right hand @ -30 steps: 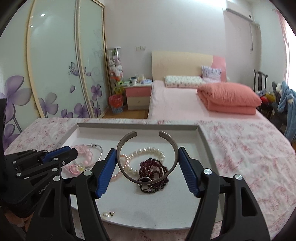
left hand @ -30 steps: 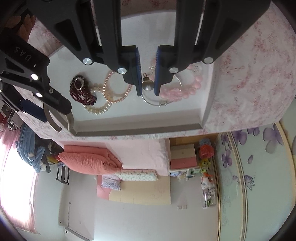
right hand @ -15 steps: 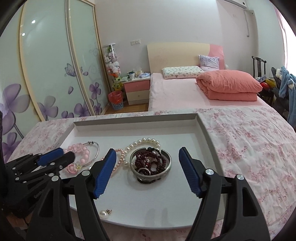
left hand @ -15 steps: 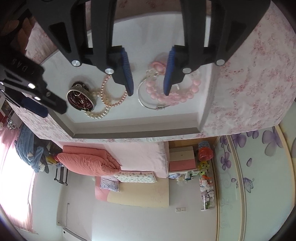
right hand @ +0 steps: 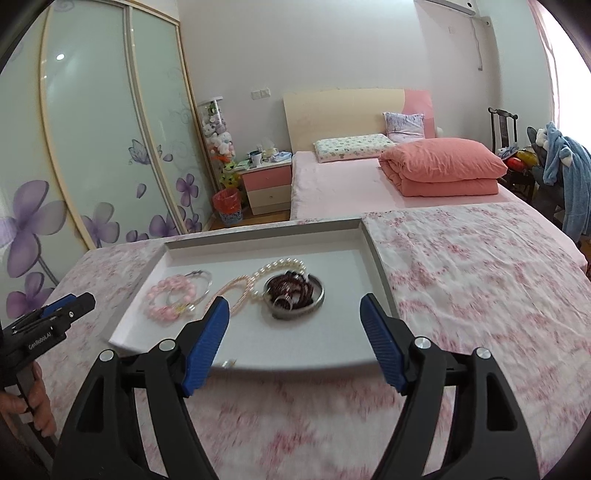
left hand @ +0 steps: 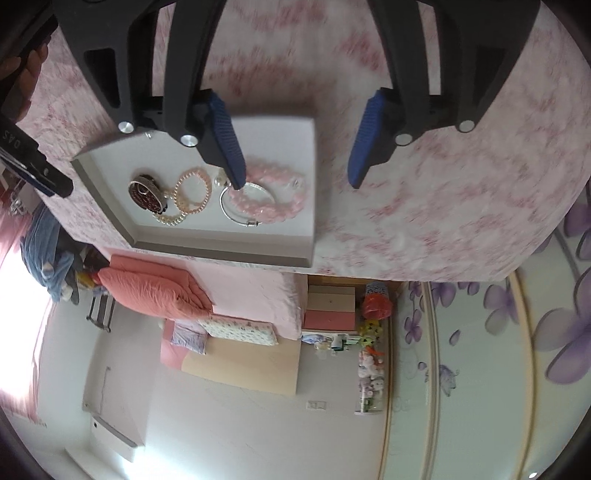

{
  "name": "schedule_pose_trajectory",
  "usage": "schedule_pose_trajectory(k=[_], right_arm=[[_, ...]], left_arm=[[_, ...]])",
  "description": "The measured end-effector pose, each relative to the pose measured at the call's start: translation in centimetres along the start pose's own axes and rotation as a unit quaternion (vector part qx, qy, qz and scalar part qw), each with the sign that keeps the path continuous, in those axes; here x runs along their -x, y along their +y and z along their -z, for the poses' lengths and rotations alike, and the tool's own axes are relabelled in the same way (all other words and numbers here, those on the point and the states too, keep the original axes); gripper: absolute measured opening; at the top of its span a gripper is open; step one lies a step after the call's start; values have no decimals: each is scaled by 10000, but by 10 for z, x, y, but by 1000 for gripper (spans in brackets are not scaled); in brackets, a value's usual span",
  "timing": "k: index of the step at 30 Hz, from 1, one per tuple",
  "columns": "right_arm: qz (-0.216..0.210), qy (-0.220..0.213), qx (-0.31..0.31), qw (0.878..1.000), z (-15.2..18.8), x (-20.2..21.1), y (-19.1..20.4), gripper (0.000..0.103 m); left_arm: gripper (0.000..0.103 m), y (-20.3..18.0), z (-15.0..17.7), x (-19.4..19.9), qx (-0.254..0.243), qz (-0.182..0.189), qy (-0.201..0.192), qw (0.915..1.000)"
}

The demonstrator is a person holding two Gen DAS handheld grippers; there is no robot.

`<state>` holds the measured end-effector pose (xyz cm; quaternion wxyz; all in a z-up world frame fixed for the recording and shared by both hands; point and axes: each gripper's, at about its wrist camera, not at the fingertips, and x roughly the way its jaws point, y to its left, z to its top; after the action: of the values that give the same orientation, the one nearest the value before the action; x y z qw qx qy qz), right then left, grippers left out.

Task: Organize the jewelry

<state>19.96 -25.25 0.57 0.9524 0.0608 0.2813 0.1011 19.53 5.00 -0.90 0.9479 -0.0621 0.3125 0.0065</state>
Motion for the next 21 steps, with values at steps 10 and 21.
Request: schedule_pose_trajectory(k=[10,21], right_arm=[[-128,-386,264,9988,27,71,30,89],[-2,-913,450,9948,48,125,46,101]], left_arm=[[95,12,37,76,171,174,-443,9987],[99,3,61,132,128,114,-935,9955]])
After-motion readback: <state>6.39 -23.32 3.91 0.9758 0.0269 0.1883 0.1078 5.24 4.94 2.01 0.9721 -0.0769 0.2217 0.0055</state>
